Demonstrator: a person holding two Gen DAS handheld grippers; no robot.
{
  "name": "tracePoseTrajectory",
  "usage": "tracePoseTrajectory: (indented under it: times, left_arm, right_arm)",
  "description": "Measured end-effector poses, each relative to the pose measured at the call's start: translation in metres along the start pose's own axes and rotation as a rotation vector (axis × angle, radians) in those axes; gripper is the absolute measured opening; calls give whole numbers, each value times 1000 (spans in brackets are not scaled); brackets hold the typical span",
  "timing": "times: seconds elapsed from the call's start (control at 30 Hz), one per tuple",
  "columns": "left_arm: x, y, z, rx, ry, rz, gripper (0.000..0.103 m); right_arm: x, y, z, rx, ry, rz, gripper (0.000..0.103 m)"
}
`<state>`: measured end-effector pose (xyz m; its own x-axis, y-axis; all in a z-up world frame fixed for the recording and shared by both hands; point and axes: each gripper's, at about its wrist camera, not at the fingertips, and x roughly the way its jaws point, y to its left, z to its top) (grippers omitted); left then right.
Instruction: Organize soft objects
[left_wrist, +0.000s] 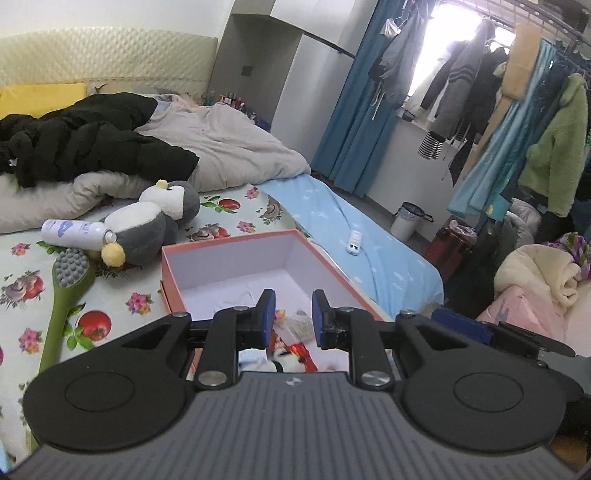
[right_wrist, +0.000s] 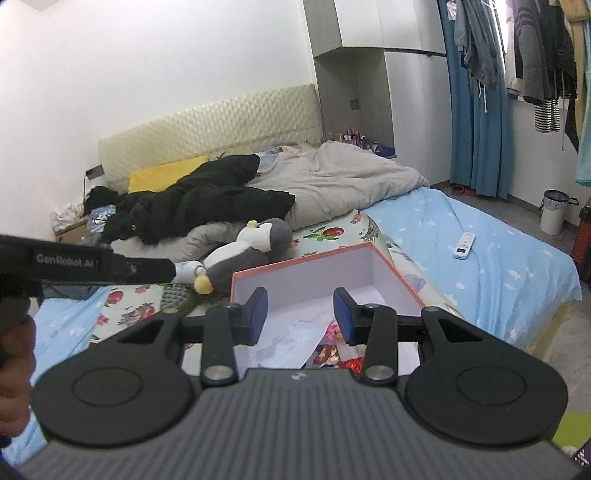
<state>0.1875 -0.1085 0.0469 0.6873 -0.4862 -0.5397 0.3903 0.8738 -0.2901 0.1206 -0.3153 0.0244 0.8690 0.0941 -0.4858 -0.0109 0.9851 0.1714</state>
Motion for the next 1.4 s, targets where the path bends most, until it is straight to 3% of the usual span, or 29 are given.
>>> tracePoseTrajectory:
  times: [0.33, 0.73, 1.0, 1.27, 1.3, 1.33, 1.37, 1.4]
  left_arm:
    - [-51, -25, -55, 23, 19, 4, 24]
    - [-60, -22, -97, 10, 56, 40, 24]
    - [-67, -14, -108, -1, 53, 79, 24]
    - [-75, -8, -113, -2, 49, 107, 34]
    - [-76, -8, -113, -4, 49, 110, 41]
    - [-77, -7, -113, -7, 48, 113, 46]
    - [-77, -6, -114, -10, 46, 117, 57]
    - [-77, -6, -114, -13, 45, 122, 69]
  right_arm:
    - [-52, 6, -33, 12, 10, 5, 43]
    - [-72, 15, -68, -16, 39, -38, 43]
    - [-74, 25, -85, 6, 63, -16, 43]
    - [-71, 25, -87, 7, 74, -28, 43]
    - [-71, 25, -87, 9, 72, -32, 46]
    - [-71, 24, -87, 13, 70, -36, 57]
    - [-71, 23, -86, 16, 71, -37, 64]
    - [-70, 22, -86, 14, 74, -34, 78]
